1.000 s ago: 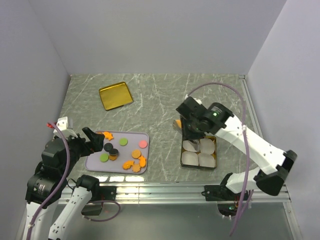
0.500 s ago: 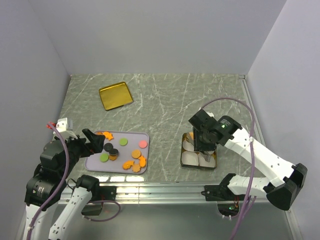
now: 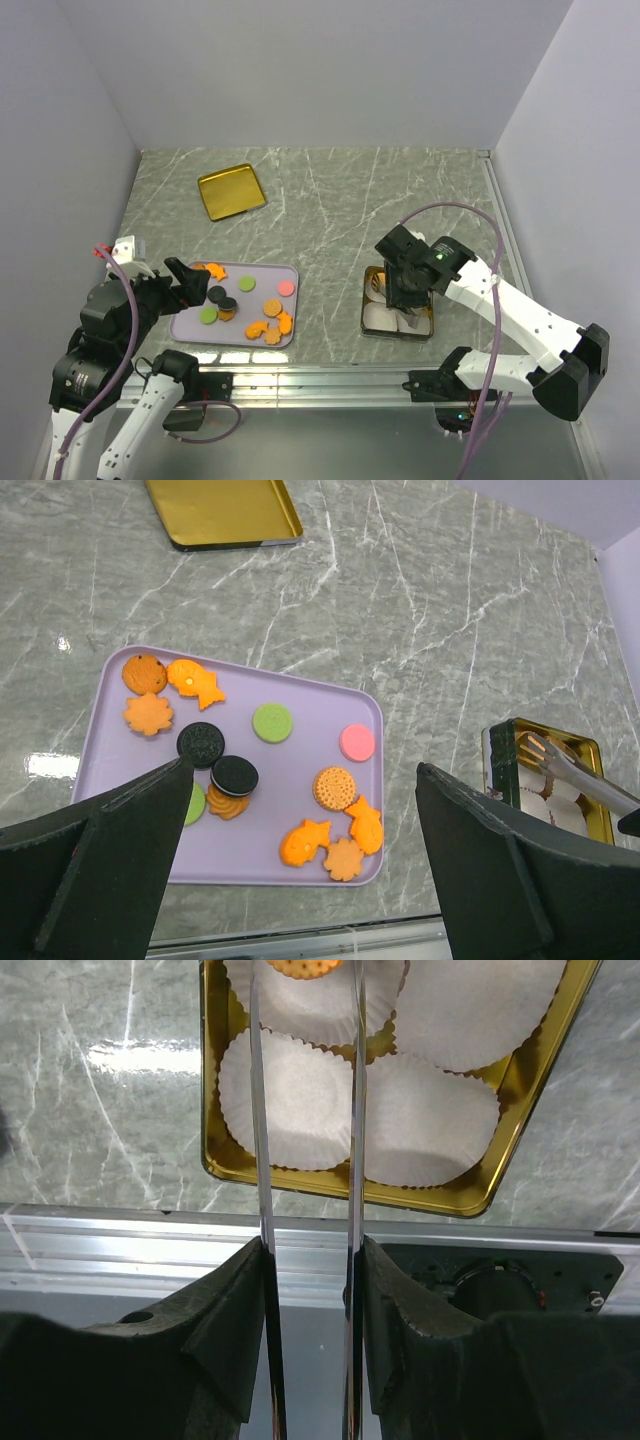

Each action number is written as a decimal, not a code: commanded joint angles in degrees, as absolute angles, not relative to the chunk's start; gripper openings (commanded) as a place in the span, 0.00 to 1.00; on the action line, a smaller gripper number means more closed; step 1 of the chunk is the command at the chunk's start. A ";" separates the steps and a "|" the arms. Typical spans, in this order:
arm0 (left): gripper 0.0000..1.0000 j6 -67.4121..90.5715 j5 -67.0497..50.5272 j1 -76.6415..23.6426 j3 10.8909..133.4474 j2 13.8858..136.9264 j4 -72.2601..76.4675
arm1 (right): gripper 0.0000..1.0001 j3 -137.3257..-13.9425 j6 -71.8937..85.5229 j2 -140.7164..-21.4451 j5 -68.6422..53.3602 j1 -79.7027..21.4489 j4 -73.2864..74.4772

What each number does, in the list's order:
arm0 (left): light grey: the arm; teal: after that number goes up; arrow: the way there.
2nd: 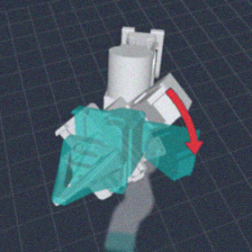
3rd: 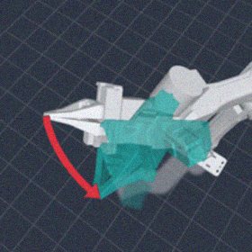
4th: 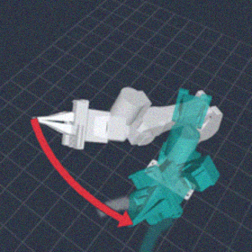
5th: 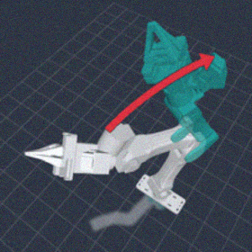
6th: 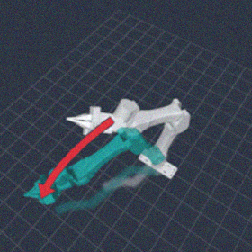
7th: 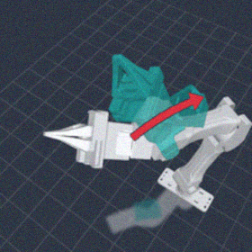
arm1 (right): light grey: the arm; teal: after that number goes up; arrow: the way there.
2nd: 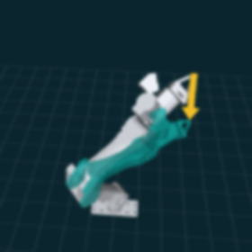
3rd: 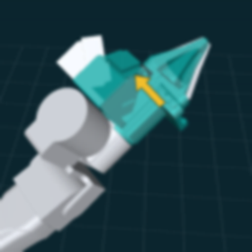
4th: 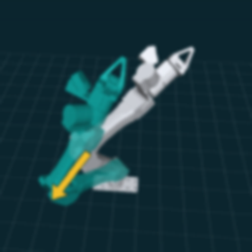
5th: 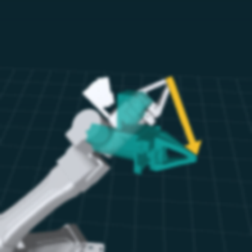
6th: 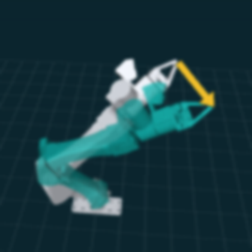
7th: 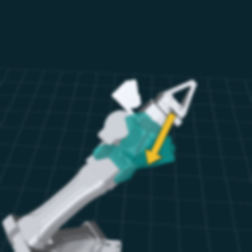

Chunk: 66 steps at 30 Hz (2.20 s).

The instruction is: Pack the cookies

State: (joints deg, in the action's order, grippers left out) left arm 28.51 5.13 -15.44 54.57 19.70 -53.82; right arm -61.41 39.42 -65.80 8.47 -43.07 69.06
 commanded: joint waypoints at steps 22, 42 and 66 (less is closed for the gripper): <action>0.99 27.77 4.39 -15.29 54.49 20.04 -51.77 | 0.54 -59.59 41.84 -63.55 10.02 -42.71 67.41; 0.99 27.60 3.96 -15.21 54.23 20.39 -51.59 | 0.55 -70.92 41.49 -63.02 12.48 -42.63 71.46; 0.99 27.95 4.66 -15.21 54.40 19.07 -51.77 | 0.53 -95.00 42.45 -86.30 10.19 -58.09 70.40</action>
